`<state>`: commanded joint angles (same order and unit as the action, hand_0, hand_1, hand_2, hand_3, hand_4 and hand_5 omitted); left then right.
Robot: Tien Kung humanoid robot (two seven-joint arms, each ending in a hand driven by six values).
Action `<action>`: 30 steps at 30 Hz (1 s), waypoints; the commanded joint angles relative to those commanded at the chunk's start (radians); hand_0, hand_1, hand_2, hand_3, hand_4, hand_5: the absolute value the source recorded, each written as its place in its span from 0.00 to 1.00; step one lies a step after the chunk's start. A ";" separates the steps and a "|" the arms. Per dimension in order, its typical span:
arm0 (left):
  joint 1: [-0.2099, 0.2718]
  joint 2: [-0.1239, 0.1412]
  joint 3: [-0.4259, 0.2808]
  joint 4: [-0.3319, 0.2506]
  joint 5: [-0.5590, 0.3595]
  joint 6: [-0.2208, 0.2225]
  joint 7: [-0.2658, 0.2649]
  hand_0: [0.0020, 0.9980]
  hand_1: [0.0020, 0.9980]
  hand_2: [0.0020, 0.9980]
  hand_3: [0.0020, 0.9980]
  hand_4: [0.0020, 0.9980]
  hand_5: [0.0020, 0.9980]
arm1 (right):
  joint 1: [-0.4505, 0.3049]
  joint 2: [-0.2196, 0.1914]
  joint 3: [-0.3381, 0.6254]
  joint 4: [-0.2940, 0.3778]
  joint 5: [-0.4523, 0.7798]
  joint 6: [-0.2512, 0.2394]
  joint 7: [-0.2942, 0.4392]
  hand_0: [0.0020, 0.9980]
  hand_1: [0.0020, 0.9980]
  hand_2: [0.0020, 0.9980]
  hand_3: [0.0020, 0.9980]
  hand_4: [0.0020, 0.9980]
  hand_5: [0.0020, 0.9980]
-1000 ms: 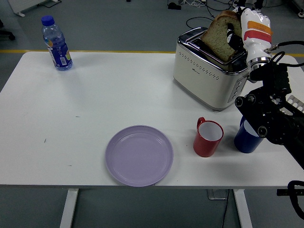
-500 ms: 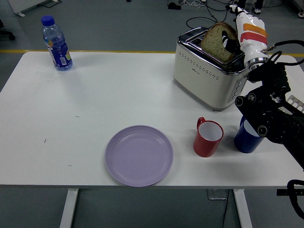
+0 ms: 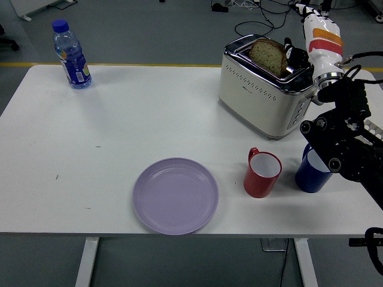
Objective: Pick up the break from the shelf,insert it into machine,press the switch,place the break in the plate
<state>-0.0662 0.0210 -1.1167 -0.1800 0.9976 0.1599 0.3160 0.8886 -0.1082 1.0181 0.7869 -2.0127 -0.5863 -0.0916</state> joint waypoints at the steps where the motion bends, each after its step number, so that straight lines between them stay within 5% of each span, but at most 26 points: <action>1: 0.000 0.000 0.000 0.000 -0.001 0.000 0.000 0.42 0.49 0.53 0.60 0.42 1.00 | -0.006 -0.006 0.003 0.007 0.000 -0.002 -0.003 0.77 0.71 0.84 0.85 0.66 0.00; 3: 0.000 0.000 0.001 0.000 -0.002 0.000 -0.001 0.42 0.49 0.53 0.60 0.42 1.00 | -0.020 -0.020 0.011 0.027 0.003 -0.005 -0.010 0.77 0.71 0.84 0.85 0.66 0.00; 4: 0.000 0.000 -0.002 0.000 0.000 0.000 -0.001 0.42 0.49 0.53 0.60 0.42 1.00 | -0.036 -0.037 0.016 0.049 0.012 -0.006 -0.019 0.66 0.63 0.77 0.84 0.66 0.01; 9: 0.002 -0.002 -0.005 0.000 0.000 0.002 -0.002 0.42 0.49 0.53 0.60 0.42 1.00 | -0.094 -0.100 0.030 0.142 0.032 0.012 -0.062 0.66 0.63 0.77 0.84 0.66 0.01; 10: 0.003 -0.002 -0.006 0.000 0.001 0.002 -0.002 0.42 0.49 0.53 0.60 0.42 1.00 | -0.112 -0.119 0.037 0.168 0.031 0.019 -0.071 0.34 0.39 0.51 0.79 0.65 0.02; 15: 0.010 -0.004 -0.011 0.000 0.005 0.002 -0.002 0.42 0.49 0.53 0.60 0.42 1.00 | -0.185 -0.195 0.049 0.279 0.067 0.035 -0.096 0.34 0.39 0.51 0.79 0.65 0.02; 16: 0.011 -0.004 -0.011 0.000 0.006 0.002 -0.002 0.42 0.49 0.53 0.60 0.42 1.00 | -0.194 -0.205 0.048 0.295 0.074 0.036 -0.100 0.18 0.29 0.41 0.72 0.51 0.00; 21: 0.019 -0.006 -0.015 0.000 0.011 0.000 0.000 0.42 0.49 0.53 0.60 0.42 1.00 | -0.264 -0.268 0.042 0.373 0.160 0.026 -0.117 0.18 0.29 0.41 0.72 0.51 0.00; 23: 0.022 -0.006 -0.016 0.000 0.013 0.000 0.000 0.42 0.49 0.53 0.60 0.42 1.00 | -0.289 -0.281 0.040 0.392 0.166 0.024 -0.118 0.14 0.23 0.34 0.64 0.46 0.00; 30: 0.030 -0.009 -0.019 0.000 0.017 0.000 0.004 0.42 0.49 0.53 0.60 0.42 1.00 | -0.327 -0.281 0.024 0.387 0.170 0.038 -0.124 0.11 0.20 0.31 0.58 0.47 0.00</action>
<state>-0.0359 0.0118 -1.1353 -0.1800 1.0149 0.1602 0.3196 0.5613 -0.3895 1.0425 1.1743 -1.8429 -0.5479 -0.2151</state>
